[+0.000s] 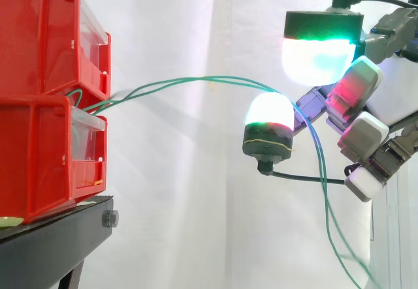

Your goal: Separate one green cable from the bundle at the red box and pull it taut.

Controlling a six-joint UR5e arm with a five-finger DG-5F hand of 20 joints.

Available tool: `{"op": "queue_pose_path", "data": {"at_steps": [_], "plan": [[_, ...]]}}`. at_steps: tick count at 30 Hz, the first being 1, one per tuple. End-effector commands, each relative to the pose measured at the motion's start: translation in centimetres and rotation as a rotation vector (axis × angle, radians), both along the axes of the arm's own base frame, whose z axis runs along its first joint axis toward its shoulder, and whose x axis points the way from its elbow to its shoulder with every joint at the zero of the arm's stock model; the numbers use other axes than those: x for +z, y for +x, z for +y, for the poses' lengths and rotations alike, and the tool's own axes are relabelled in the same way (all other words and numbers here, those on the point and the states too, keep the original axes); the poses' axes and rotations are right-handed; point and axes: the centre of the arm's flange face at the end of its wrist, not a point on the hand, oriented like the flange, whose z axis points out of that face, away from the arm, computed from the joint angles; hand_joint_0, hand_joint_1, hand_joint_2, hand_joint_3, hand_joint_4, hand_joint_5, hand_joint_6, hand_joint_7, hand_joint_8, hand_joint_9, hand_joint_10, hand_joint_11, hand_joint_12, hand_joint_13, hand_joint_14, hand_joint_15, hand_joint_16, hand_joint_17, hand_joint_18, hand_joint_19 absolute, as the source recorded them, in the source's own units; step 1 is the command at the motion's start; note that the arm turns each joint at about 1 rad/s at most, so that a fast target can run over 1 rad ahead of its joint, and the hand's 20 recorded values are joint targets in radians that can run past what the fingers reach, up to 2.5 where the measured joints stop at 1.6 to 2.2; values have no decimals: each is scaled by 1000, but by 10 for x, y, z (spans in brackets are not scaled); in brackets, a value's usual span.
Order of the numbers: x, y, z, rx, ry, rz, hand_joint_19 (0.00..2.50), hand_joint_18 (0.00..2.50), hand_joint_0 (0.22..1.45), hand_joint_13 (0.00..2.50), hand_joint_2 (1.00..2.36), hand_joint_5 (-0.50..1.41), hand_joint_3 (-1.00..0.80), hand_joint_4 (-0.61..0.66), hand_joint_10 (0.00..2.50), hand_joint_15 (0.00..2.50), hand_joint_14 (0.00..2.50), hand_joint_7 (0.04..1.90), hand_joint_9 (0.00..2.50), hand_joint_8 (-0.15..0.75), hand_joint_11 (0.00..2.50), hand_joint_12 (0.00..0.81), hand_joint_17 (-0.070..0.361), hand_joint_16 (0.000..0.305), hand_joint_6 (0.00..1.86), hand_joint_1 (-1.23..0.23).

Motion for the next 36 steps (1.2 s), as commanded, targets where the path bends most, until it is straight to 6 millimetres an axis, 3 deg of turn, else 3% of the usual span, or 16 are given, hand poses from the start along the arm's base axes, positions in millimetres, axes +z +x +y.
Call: {"op": "queue_pose_path", "data": {"at_steps": [1,6,8,17,25,29,36], "plan": [[0,0,0,0,0,-1,466,944,647,1287,1000,-38,-500,131,18,657,22,1064,1514,295,630,387,118,52,796,-1153],[0,1,0,0,1,-4,476,943,618,1286,1000,-37,-500,131,20,654,19,1054,1513,291,612,387,118,52,799,-1125],[-1,0,0,0,1,-3,478,955,579,1313,1000,-20,-500,113,20,662,21,1057,1573,291,619,390,120,53,790,-994],[-1,0,-1,-1,0,-1,457,1082,471,1420,1000,24,-500,98,21,647,19,1074,1755,297,605,420,137,61,764,-865],[-2,0,0,1,-1,1,410,1270,386,1586,1000,90,-500,112,17,621,18,1199,1943,271,519,448,161,71,651,-533],[-2,0,-1,-1,0,0,417,1302,410,1628,1000,126,-500,103,18,626,18,1347,2028,247,524,431,157,70,548,-377],[-3,-1,-4,-25,30,-5,481,1211,499,1614,1000,123,-500,72,22,669,20,1292,2039,229,566,401,136,60,566,-416]]}}
